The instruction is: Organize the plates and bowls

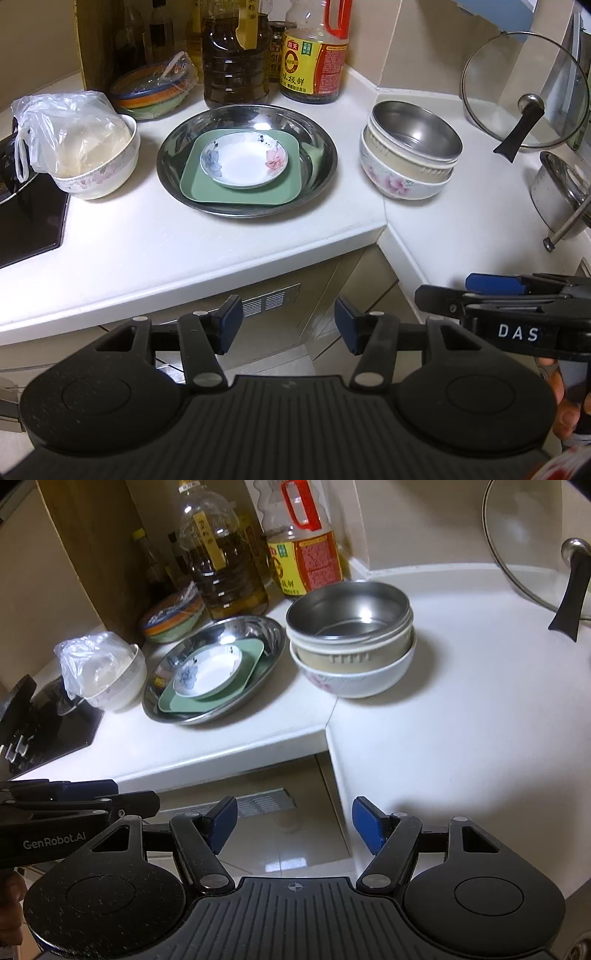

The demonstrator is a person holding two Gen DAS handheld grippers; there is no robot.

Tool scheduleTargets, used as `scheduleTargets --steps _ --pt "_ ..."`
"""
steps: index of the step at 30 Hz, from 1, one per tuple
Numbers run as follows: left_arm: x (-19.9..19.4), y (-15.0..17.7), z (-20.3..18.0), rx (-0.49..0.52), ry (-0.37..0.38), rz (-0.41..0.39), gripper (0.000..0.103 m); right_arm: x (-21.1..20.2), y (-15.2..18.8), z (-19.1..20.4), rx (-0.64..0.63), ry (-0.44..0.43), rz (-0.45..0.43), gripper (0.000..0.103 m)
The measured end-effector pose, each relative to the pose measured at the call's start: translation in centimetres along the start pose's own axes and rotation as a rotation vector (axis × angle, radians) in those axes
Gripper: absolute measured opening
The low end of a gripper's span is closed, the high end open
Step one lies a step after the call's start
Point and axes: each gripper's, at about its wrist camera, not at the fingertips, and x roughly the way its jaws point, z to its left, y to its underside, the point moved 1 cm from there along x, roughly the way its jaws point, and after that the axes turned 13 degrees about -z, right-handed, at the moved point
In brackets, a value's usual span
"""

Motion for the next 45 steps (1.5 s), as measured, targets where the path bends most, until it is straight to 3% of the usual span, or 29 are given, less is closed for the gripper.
scheduleTargets --steps 20,28,33,40,45 --pt "2.1 -2.3 1.9 0.069 0.091 0.005 0.052 1.6 -0.6 0.7 0.059 0.107 0.003 0.069" --pt "4.1 -7.4 -0.1 0.111 0.195 -0.061 0.052 0.6 -5.3 -2.2 0.063 0.220 -0.106 0.069" --pt "5.7 -10.8 -2.2 0.086 0.248 -0.072 0.052 0.8 -8.9 -4.3 0.087 0.234 -0.127 0.069" --pt "10.2 -13.8 -4.1 -0.025 0.287 0.017 0.052 3.9 -12.5 -6.6 0.089 0.202 -0.053 0.069" --pt "12.8 -14.4 -5.5 -0.027 0.250 0.068 0.050 6.3 -13.7 -8.0 0.089 0.193 0.016 0.068"
